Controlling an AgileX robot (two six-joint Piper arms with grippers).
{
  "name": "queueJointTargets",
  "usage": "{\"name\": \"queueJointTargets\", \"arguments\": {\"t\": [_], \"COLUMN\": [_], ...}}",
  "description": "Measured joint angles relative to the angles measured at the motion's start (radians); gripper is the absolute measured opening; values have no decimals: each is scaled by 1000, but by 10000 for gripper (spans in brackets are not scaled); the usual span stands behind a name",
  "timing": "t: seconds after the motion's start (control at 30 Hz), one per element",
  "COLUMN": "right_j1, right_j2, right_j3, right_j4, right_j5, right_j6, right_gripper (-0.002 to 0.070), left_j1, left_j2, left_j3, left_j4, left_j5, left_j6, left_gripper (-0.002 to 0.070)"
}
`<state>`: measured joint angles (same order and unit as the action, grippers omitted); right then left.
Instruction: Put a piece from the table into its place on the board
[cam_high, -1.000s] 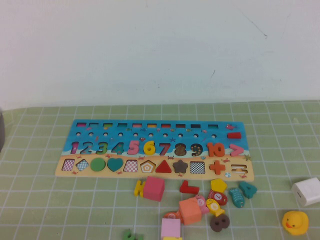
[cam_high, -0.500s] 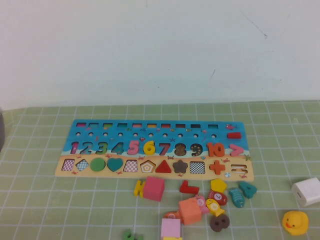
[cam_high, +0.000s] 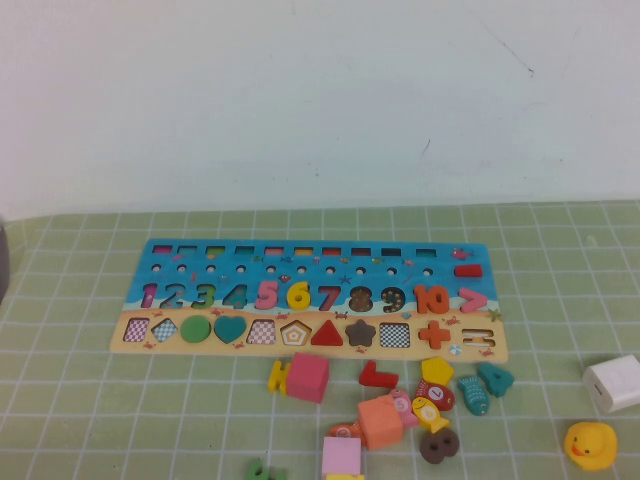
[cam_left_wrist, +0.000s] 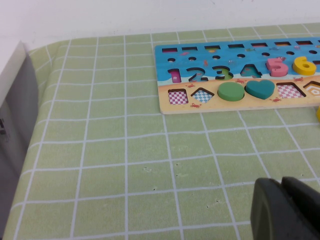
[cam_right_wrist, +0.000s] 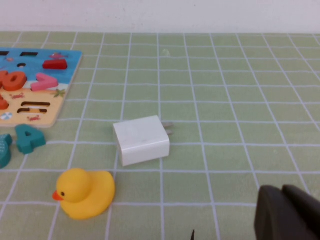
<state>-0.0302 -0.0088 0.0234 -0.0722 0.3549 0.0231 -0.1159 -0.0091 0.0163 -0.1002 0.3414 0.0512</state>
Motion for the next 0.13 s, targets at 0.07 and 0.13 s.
{"name": "queueJointTargets", "arguments": {"t": [0.07,0.13], "right_j1": [0,0], "right_j2": [0,0], "right_j3": [0,0], "right_j4": [0,0], "right_j5": [0,0], "right_j6": [0,0], "right_gripper": [-1,-1], "left_j1": [0,0], "left_j2": [0,0], "left_j3": [0,0], "left_j4": [0,0], "left_j5": [0,0], "left_j6": [0,0], "left_gripper": [-1,-1]}}
